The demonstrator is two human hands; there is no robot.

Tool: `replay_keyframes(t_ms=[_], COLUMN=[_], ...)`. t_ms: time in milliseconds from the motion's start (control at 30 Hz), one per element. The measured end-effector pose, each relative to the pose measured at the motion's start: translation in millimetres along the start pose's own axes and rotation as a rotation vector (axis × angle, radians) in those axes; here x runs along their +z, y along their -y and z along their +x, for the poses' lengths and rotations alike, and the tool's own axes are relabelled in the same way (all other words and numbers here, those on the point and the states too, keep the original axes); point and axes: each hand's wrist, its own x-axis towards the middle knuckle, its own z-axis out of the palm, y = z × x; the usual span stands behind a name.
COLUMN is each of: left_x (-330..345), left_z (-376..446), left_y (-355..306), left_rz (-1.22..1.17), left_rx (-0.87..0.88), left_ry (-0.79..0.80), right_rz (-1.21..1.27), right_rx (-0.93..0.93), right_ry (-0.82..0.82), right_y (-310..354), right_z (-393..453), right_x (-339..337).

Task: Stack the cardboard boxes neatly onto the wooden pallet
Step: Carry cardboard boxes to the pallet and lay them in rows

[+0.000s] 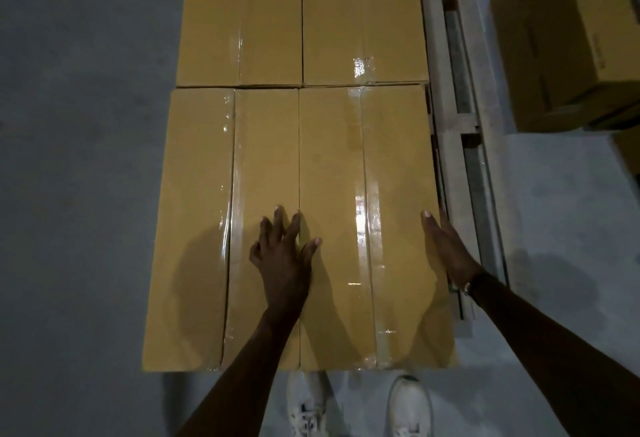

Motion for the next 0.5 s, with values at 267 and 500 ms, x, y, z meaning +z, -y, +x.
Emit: replay_keyframes(t_ms=[267,500], left_x=[-0.4,-22.5], left_z=[-7.1,-73.9], left_y=[18.9,33.9], left_rz=[0.1,0.222], left_rx=[0.117,0.103], left_ry=[0.128,0.326], right_rz=[-0.058,-0.125], right_rx=[-0.054,-0.071], right_ry=[-0.008,0.033], right_y=[-2.9,-41.3], right_z=[-5.0,-55.0], right_x=[-0.1,-6.6])
